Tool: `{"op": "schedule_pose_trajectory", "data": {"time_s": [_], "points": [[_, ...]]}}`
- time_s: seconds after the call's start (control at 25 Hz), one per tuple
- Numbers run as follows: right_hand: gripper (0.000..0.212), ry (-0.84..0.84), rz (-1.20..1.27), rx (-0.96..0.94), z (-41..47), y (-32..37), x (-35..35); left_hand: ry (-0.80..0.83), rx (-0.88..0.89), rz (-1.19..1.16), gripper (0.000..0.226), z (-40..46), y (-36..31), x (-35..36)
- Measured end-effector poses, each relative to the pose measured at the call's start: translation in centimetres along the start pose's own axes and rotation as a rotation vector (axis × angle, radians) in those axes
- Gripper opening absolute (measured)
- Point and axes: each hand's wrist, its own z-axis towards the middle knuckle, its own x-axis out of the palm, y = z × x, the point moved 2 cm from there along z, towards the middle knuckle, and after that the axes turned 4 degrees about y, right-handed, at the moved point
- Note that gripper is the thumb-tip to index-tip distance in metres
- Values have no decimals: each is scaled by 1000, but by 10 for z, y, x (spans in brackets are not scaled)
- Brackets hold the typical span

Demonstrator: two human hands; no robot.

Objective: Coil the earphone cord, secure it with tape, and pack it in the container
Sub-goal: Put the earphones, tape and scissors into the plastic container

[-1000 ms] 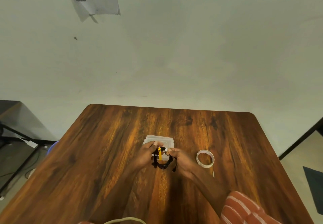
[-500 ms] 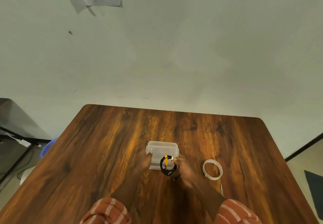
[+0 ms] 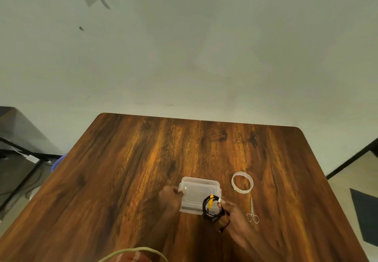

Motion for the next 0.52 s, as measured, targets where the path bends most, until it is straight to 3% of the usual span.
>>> {"op": "schedule_pose_trajectory", "data": {"time_s": [0.24,0.36,0.52], "points": [[27,-157,-155,-106,-46,4,-3,-67,-36,61,12,-36,-7,5],[31,-138,-471,-244,-64,23,6,-103,-2,-66,10,-48,-22,0],[44,-139,-824,-374,-86,51,21,-274,8,-330,12,-69,-24,-26]]}}
